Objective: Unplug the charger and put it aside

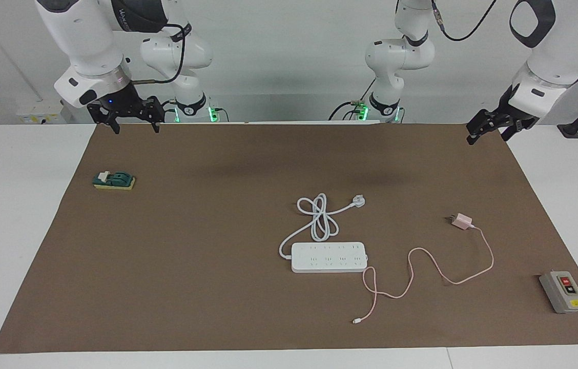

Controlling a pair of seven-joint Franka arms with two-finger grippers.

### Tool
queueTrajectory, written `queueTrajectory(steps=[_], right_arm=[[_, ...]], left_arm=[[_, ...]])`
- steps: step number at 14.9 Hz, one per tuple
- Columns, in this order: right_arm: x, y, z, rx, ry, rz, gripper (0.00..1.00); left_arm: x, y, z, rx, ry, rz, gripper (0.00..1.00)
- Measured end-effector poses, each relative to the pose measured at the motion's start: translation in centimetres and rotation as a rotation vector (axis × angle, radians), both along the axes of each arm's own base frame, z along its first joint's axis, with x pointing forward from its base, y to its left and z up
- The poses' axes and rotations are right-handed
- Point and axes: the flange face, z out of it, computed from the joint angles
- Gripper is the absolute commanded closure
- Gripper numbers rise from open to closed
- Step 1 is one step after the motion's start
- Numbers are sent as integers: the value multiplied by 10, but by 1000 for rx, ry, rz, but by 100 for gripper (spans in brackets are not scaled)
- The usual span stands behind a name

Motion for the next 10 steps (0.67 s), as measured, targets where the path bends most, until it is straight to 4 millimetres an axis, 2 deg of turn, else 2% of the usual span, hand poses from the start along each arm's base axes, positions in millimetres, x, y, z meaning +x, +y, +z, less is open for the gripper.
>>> queueTrajectory(steps=[10], right_arm=[[1,4,1,18,-13,-5,0]], left_arm=[[0,-3,1,-1,-2,-8,0]])
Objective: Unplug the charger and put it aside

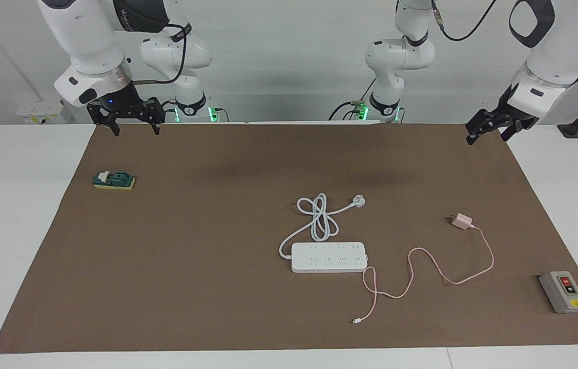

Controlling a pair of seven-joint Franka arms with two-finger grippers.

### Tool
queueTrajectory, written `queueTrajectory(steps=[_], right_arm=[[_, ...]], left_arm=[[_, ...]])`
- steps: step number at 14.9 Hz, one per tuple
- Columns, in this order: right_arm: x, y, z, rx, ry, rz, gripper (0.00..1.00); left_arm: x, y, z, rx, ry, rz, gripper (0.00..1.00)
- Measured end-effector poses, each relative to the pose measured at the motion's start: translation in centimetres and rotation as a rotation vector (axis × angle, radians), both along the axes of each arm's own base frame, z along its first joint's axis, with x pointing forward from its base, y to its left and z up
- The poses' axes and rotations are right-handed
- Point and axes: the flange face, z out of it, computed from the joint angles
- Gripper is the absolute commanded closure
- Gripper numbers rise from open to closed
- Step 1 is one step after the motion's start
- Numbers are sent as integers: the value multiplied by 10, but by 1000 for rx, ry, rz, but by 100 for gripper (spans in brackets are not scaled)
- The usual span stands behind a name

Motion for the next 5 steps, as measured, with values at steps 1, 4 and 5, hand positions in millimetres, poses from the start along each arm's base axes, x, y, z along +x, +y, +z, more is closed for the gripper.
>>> queueTrajectory(steps=[1,4,5], right_arm=[[0,1,0,12,0,-1,0],[3,2,2,20,-24,-1,0],[3,2,2,21,-28,-2,0]], left_arm=[[0,0,0,0,-1,0,0],[1,0,5,0,-12,0,0],[1,0,6,-1,-15,0,0]])
